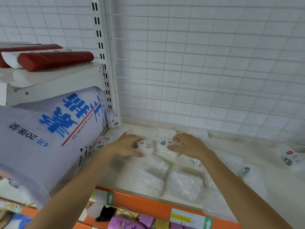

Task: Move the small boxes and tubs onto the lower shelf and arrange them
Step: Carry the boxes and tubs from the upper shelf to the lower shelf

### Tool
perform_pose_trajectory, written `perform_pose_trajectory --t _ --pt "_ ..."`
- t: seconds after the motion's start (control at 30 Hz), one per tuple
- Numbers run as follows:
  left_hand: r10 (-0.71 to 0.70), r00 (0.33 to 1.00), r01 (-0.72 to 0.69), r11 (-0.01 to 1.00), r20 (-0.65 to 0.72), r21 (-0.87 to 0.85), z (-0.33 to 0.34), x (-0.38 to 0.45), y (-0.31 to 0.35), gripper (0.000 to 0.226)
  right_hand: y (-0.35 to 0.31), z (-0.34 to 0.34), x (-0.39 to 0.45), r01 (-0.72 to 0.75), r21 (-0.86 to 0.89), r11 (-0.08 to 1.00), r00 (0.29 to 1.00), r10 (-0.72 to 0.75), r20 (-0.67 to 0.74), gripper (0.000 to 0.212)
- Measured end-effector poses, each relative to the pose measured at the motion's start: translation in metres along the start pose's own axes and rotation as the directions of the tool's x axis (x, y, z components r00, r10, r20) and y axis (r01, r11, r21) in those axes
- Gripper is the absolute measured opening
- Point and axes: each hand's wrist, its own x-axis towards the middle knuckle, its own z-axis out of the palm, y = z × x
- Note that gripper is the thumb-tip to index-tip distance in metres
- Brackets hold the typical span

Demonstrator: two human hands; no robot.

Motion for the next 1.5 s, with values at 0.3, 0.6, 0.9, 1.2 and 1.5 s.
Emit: perform_pose_trajectory --t 0.3,0.6,0.9,1.2,1.5 --pt "0.013 0.972 0.001 0.998 -0.236 0.059 0.005 -0.013 0.01 0.074 -0.011 0.002 0.001 0.09 -0.429 0.899 0.995 -0.096 0.009 0.068" --pt "0.026 0.907 -0.117 0.974 -0.421 -0.192 0.003 0.001 0.015 0.073 -0.007 -0.026 -0.026 0.072 -0.164 0.984 0.969 -0.108 -0.224 0.066" --pt "0.307 0.843 -0.384 0.918 -0.441 -0.096 -0.014 0.015 0.109 0.065 0.073 -0.084 -0.14 -0.114 0.018 0.993 0.904 0.111 -0.412 0.066" --pt "0.489 0.795 -0.569 0.805 -0.358 -0.165 0.053 0.01 0.263 0.07 0.165 -0.099 -0.318 -0.3 0.139 0.944 0.8 0.328 -0.503 0.067" --pt "0.704 0.668 -0.744 0.643 -0.241 -0.183 0.174 -0.008 0.428 0.074 0.239 -0.077 -0.509 -0.509 0.261 0.82 0.612 0.558 -0.56 0.068"
